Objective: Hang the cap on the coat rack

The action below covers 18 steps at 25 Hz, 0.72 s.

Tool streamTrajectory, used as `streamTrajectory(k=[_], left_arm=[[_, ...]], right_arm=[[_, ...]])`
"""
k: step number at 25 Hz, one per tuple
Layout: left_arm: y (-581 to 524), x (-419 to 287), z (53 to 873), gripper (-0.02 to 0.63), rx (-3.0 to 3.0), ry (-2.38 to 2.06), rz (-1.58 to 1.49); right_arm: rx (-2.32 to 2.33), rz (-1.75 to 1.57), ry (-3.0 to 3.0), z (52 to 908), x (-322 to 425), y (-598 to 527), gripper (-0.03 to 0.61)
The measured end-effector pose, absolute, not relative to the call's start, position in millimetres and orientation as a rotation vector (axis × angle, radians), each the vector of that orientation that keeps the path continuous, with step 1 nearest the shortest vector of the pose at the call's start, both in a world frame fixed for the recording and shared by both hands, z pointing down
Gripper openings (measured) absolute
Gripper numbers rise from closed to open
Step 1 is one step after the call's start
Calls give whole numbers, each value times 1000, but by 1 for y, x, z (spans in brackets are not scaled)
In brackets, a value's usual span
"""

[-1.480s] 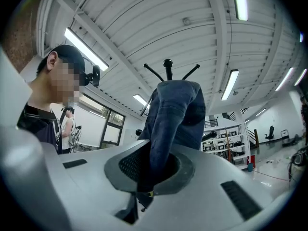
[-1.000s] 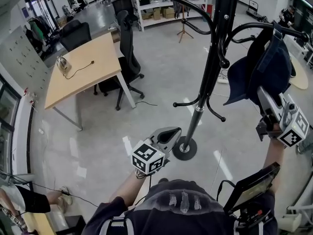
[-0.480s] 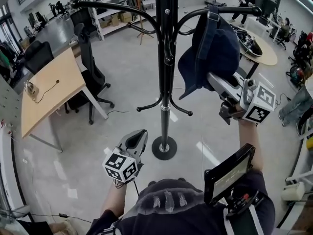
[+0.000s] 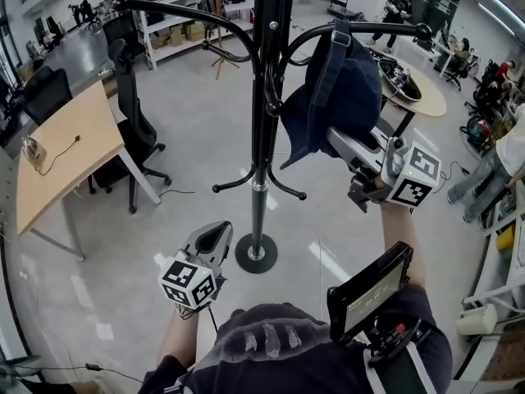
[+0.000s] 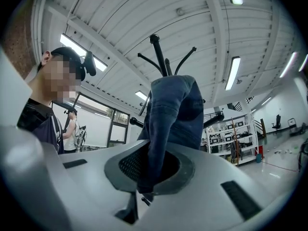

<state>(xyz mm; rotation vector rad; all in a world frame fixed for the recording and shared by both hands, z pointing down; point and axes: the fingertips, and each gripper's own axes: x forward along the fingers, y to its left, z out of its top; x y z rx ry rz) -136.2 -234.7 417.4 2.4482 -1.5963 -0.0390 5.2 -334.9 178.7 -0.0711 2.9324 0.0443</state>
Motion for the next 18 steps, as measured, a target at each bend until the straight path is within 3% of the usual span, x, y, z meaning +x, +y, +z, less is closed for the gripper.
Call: streamTrajectory(k=[18], left_arm=[[-237,-141,413,8,2456,-1584,-66]], right_arm=[[-74,58,3013,189,-14,-332,12]])
